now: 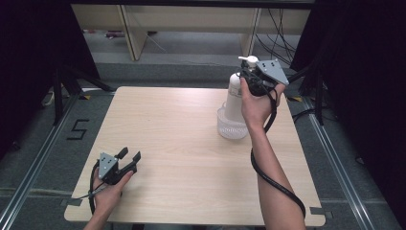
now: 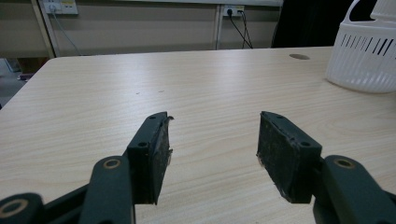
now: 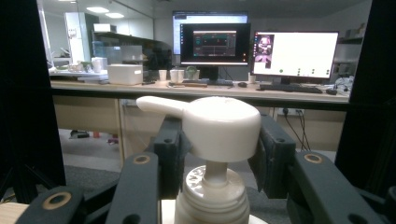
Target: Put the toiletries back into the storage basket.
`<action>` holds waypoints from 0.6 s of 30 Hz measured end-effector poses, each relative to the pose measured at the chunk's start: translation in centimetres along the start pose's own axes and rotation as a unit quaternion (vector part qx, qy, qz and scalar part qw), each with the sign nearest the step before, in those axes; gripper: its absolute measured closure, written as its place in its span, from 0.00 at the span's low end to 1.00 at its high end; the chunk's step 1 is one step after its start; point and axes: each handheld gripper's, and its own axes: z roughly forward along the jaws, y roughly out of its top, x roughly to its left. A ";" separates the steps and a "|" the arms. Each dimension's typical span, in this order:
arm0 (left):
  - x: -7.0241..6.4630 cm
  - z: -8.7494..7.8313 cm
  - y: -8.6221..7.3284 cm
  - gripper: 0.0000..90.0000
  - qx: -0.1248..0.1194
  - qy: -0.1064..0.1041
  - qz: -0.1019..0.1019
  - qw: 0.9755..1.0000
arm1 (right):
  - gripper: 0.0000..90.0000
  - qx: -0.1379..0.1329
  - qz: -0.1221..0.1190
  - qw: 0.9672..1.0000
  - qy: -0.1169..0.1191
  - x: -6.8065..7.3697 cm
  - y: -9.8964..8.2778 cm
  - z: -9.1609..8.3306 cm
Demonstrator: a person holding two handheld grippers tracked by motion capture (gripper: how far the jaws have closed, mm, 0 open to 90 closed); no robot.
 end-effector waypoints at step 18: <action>0.1 0.1 0.0 0.48 -0.004 -0.003 -0.002 1.000 | 0.67 0.019 0.000 1.000 -0.001 -0.1 -1.6 0.3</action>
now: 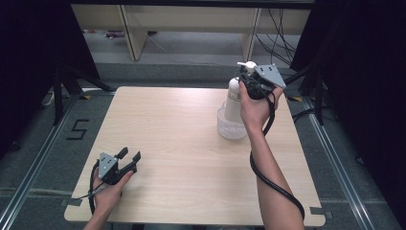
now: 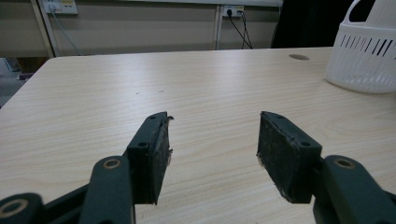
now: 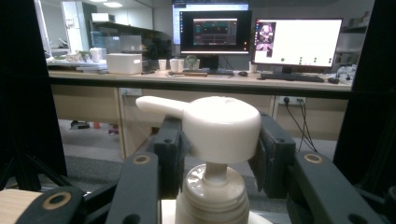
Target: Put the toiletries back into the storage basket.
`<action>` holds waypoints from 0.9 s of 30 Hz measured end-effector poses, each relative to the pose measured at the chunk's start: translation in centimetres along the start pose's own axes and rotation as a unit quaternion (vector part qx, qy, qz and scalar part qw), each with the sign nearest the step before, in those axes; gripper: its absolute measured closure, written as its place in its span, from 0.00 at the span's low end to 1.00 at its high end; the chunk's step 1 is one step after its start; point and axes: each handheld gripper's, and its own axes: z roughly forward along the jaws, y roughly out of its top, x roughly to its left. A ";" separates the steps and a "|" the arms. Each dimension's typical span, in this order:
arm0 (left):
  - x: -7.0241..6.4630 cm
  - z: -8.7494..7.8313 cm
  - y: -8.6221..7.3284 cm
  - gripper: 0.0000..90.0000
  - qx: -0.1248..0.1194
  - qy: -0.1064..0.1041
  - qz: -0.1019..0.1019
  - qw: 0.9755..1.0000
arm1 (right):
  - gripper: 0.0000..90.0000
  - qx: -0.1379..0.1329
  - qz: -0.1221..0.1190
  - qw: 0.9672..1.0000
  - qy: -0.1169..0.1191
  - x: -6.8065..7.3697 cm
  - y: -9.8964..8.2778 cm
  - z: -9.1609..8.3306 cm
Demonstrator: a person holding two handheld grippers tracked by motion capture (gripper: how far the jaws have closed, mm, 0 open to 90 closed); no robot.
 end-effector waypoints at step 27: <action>0.0 0.0 0.0 0.48 0.000 0.000 -0.001 1.000 | 0.67 0.025 -0.001 1.000 0.000 -0.2 -2.1 0.2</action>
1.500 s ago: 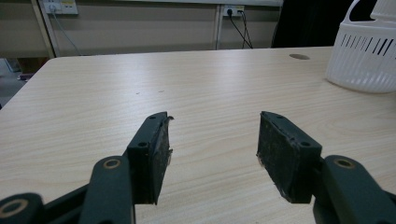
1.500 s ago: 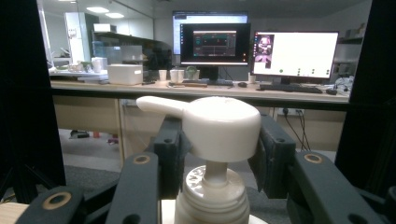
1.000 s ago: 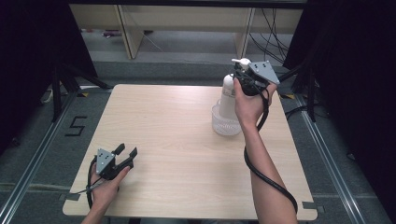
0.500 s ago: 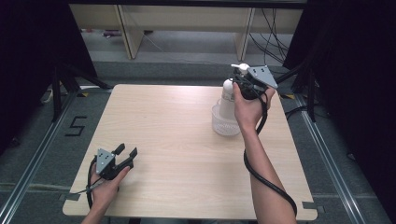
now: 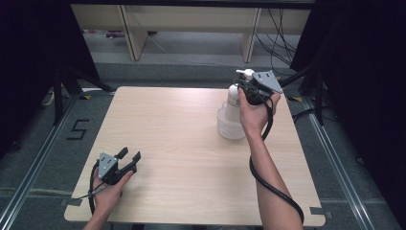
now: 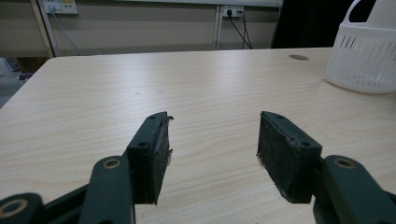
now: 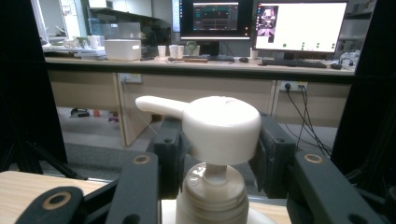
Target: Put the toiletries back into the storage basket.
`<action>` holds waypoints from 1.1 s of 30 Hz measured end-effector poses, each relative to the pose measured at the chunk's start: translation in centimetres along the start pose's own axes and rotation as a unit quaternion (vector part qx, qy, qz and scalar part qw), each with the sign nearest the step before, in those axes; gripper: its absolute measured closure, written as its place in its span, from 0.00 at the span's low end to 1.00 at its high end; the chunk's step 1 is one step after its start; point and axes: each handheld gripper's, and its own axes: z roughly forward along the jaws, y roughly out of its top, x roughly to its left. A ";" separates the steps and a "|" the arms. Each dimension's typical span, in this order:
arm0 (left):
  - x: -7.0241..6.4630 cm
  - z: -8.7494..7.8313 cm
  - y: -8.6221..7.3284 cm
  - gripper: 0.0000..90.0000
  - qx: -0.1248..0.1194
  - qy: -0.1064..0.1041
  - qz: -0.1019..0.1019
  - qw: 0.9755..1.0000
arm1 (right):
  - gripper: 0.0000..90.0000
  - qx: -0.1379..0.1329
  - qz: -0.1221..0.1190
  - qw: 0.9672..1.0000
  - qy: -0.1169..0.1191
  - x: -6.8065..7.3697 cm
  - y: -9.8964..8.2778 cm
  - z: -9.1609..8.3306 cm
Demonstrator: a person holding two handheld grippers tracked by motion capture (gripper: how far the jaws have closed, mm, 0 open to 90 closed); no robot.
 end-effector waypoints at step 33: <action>0.0 0.0 0.0 0.48 -0.002 0.000 0.000 1.000 | 0.66 0.032 0.005 0.999 -0.002 -0.1 -2.8 0.6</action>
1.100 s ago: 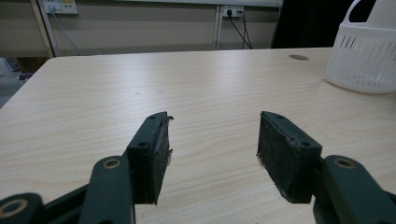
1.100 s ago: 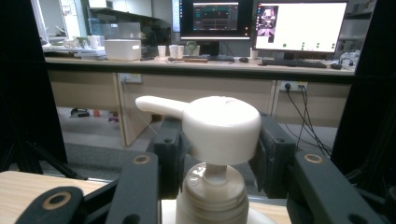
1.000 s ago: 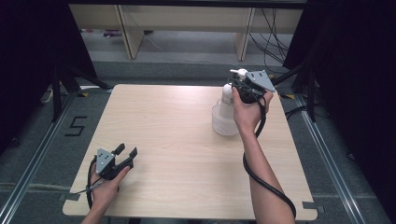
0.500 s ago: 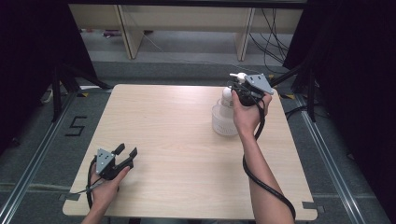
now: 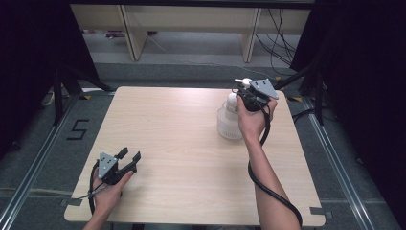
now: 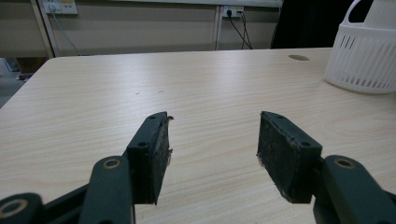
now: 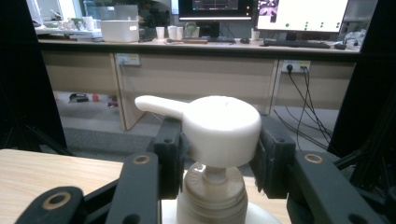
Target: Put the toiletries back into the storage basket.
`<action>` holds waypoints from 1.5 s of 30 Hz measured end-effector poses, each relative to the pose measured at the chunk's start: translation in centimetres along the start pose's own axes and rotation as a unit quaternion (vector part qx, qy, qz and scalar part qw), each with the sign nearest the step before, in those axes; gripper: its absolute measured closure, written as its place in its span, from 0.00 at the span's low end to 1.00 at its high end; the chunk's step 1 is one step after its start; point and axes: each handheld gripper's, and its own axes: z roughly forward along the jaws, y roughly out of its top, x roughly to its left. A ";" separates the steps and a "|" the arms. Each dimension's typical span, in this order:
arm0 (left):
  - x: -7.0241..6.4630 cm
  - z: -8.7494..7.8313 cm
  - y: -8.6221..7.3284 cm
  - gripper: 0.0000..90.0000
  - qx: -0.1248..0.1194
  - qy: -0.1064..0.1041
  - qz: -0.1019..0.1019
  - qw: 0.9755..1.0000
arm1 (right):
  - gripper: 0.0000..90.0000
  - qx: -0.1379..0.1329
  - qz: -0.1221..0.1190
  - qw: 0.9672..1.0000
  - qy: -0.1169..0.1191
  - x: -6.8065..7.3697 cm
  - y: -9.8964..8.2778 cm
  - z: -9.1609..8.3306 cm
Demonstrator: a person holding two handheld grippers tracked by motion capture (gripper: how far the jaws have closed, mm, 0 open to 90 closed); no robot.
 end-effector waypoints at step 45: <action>-0.1 -0.1 0.1 0.48 0.008 0.004 0.005 1.000 | 0.65 0.016 -0.026 1.000 0.002 0.2 -1.0 0.8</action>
